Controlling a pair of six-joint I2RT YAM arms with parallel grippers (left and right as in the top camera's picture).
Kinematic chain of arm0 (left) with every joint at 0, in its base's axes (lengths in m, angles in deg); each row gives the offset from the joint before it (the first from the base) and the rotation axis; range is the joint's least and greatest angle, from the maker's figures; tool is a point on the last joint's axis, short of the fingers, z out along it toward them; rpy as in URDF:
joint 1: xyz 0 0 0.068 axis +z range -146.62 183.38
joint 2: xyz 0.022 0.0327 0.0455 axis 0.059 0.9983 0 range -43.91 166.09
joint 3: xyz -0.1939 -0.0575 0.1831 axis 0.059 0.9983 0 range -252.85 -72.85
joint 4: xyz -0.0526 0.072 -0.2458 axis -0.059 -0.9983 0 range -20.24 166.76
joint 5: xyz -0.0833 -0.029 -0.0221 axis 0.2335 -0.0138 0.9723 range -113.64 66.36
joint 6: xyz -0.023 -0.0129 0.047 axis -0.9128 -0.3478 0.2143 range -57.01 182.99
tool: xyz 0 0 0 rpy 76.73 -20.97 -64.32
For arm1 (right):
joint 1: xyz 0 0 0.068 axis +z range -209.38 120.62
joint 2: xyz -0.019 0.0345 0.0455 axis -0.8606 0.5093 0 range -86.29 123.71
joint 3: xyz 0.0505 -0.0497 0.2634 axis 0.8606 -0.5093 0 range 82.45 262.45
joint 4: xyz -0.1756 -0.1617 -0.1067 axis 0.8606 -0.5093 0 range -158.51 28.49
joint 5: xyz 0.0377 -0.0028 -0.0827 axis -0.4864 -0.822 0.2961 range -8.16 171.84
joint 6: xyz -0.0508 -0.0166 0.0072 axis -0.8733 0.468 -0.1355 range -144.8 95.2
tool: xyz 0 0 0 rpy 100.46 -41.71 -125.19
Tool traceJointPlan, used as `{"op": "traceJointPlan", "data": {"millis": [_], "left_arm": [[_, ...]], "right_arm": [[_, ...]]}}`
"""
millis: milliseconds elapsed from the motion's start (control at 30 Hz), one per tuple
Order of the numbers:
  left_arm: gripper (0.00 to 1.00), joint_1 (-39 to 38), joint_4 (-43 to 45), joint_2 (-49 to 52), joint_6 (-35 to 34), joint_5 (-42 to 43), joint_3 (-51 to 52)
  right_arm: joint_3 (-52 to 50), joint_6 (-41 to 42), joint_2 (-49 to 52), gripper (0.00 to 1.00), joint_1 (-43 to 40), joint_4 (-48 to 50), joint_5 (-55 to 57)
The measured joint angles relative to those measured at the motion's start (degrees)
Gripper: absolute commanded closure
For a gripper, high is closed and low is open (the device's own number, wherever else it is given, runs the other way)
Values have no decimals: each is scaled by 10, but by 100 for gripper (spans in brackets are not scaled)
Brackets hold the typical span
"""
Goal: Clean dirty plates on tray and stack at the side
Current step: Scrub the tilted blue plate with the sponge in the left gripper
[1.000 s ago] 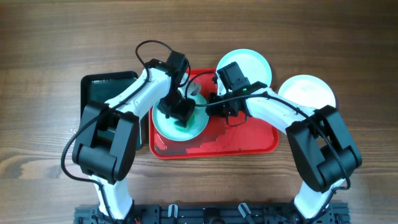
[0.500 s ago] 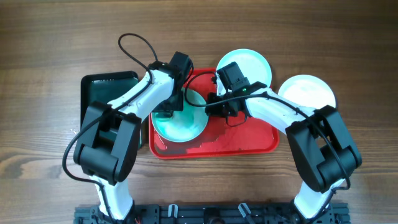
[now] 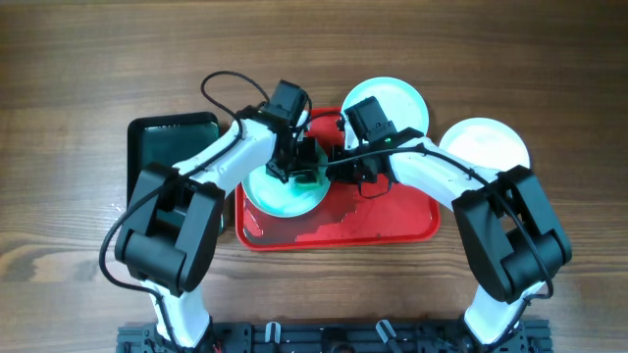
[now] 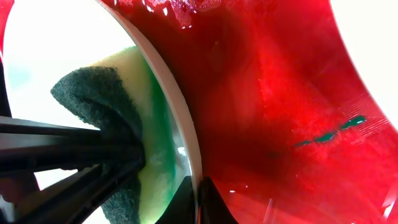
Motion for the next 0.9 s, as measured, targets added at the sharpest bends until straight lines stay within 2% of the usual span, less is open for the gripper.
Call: {"op": "traceJointPlan", "data": {"millis": [100, 267, 333, 367, 433, 500, 633, 700, 733, 800, 900], "left_arm": [[96, -7, -7, -3, -51, -41, -1], [96, -8, -90, -10, -153, -180, -7], [96, -8, -109, -11, -160, -216, -7], [96, -7, -110, -13, -137, -214, -6], [96, -2, -115, -17, -49, -176, -3], [96, 10, -146, -19, 96, -51, 1], [96, 7, -134, -19, 206, 84, 13], [96, 9, -93, -18, 220, 105, 15], [96, 13, -65, -18, 206, 92, 16], [96, 27, -10, -18, 142, 13, 17], [96, 53, 13, -21, 67, -103, 15]], "right_arm": [[0, 0, 0, 96, 0, 2, -1], [0, 0, 0, 96, 8, 4, -10], [0, 0, 0, 96, 8, 4, -11], [0, 0, 0, 96, 8, 3, -11], [0, 0, 0, 96, 8, 2, -11], [0, 0, 0, 96, 7, 1, -11], [0, 0, 0, 96, 7, 1, -11], [0, 0, 0, 96, 7, 1, -11], [0, 0, 0, 96, 7, 1, -11], [0, 0, 0, 96, 7, 2, -11], [0, 0, 0, 96, 7, 4, -11]]}}
